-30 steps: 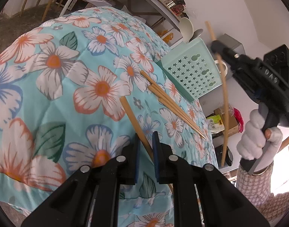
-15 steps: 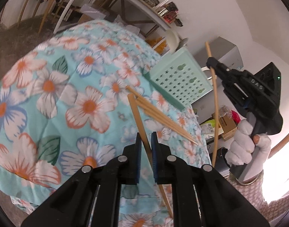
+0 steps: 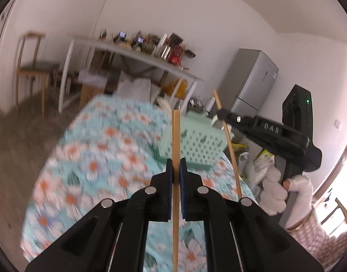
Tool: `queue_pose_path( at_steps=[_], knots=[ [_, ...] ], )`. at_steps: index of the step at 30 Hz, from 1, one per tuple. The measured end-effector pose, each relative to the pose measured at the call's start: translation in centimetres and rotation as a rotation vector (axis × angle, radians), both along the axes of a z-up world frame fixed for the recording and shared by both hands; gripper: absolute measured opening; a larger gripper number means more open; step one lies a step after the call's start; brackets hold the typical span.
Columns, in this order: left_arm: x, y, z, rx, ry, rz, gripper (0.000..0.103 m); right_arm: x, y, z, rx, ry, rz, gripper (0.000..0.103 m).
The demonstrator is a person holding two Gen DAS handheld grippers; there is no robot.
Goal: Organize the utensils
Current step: 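Carry the held chopsticks up over the green basket with both tools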
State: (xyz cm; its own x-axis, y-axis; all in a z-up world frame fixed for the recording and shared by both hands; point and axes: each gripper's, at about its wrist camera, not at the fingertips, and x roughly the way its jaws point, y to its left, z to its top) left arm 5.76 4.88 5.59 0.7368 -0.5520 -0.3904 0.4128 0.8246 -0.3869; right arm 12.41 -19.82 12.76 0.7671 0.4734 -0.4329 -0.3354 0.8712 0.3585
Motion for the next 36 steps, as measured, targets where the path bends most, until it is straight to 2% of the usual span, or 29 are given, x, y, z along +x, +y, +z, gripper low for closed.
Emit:
queue_pose_path(
  at_steps=[4,8,10,15,24,32,36],
  knots=[
    [0.1,-1.2,1.2,0.092,-0.111,0.043,0.005,-0.4,-0.4,0.1,0.021,-0.011,0.007,0.005],
    [0.5,-2.7,-0.1,0.171,-0.132,0.064,0.005,-0.8,-0.9,-0.2,0.027,-0.013,0.007,0.005],
    [0.0,-3.1,-0.2,0.188,-0.168,0.071,0.006,-1.0,-1.3,-0.4,0.027,-0.009,0.006,0.005],
    [-0.2,-3.9,0.1,0.220,-0.180,0.069,0.005,-1.4,-2.0,-0.4,0.022,0.000,0.016,0.005],
    [-1.3,-3.6,1.0,0.244,-0.145,0.079,0.005,-3.6,-3.0,0.0,0.017,-0.028,-0.002,0.004],
    [-1.5,-3.5,2.8,0.240,-0.158,0.085,0.005,-6.8,-4.9,2.1,0.079,-0.106,-0.064,0.004],
    [-0.8,-4.0,4.7,0.227,-0.200,0.061,0.005,-8.5,-5.8,2.9,0.098,-0.140,-0.109,0.004]
  ],
)
